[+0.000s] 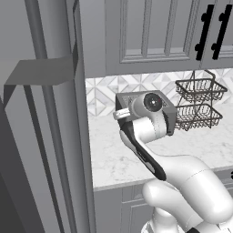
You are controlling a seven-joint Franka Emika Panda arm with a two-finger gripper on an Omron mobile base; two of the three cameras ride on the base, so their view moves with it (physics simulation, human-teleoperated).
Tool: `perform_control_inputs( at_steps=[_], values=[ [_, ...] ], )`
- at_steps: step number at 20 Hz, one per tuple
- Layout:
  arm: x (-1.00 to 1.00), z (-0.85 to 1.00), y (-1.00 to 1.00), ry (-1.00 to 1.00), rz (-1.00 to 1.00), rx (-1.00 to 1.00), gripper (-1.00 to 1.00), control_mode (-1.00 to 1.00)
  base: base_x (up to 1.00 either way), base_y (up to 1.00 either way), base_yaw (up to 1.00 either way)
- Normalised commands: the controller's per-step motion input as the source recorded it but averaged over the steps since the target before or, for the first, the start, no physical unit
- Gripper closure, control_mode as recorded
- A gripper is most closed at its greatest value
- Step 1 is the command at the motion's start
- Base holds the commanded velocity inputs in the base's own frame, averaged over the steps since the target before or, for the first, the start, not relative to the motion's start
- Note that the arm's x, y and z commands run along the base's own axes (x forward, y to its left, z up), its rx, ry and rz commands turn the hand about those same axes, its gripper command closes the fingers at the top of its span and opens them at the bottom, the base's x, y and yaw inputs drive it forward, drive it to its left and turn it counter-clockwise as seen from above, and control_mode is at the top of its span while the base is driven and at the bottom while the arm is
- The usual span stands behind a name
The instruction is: Start the toaster. Once the lever pops up, take the bread to the plate on the dining counter.
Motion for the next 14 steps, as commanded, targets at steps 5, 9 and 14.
perform_control_inputs(
  at_steps=[5,9,14],
  values=[
    [0.0,0.0,0.0,0.0,0.0,0.0,-1.0,-1.0,0.0,0.0,0.0],
    [0.0,0.0,0.0,0.0,0.0,0.0,-1.0,-1.0,0.0,0.0,0.0],
    [0.0,0.0,0.0,0.0,0.0,0.0,-1.0,-1.0,0.0,0.0,0.0]
  ],
)
